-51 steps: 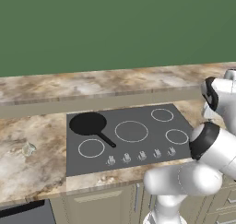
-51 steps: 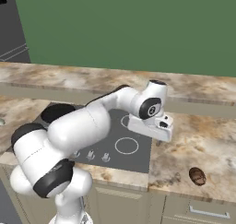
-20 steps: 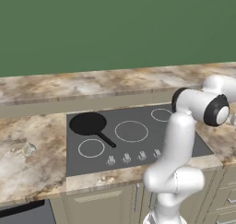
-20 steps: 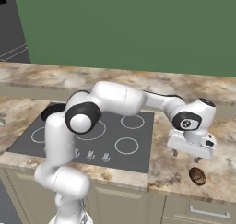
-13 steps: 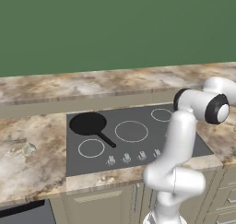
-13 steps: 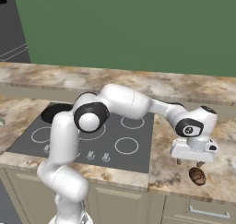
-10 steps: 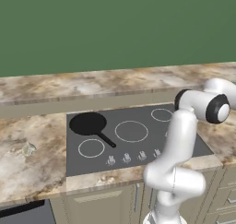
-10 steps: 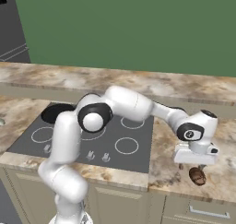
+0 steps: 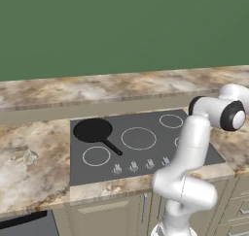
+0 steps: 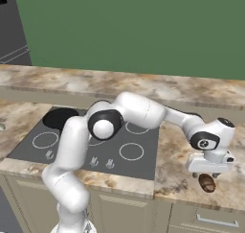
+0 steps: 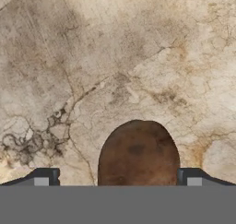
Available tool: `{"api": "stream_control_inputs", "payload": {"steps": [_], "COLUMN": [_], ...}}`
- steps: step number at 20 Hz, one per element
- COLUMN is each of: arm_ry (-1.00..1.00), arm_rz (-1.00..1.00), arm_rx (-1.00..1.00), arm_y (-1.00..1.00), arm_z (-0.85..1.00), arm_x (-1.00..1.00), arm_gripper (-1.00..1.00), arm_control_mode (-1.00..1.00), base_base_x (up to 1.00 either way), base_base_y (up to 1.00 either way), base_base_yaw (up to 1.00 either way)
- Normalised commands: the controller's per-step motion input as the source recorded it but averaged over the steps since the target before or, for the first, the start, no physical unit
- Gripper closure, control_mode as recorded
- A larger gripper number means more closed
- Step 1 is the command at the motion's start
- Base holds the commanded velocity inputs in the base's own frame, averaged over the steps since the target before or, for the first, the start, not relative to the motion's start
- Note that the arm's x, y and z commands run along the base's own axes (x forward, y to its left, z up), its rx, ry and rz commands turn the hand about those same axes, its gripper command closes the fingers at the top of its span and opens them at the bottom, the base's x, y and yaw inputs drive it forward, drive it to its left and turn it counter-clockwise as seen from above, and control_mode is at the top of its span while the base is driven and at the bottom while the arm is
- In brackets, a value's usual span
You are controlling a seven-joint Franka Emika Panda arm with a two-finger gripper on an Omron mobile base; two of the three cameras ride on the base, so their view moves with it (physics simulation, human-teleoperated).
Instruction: Put the potato and garlic in the pan. Then turn on the rear left burner and set the heat to medium.
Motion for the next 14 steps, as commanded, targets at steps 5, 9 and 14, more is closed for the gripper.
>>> {"api": "stream_control_inputs", "payload": {"steps": [5,9,14], "arm_ry": [-0.09,-0.09,-0.04], "arm_rz": [0.0,0.0,0.0], "arm_rx": [0.04,0.02,0.0], "arm_y": [-0.07,0.0,0.0], "arm_z": [-0.11,-0.24,-0.33], "arm_x": [0.03,-0.05,-0.03], "arm_gripper": [-1.0,-1.0,-1.0], "arm_control_mode": [-1.0,-1.0,-1.0], "base_base_x": [0.0,0.0,0.0], "base_base_y": [0.0,0.0,0.0], "base_base_yaw": [0.0,0.0,0.0]}}
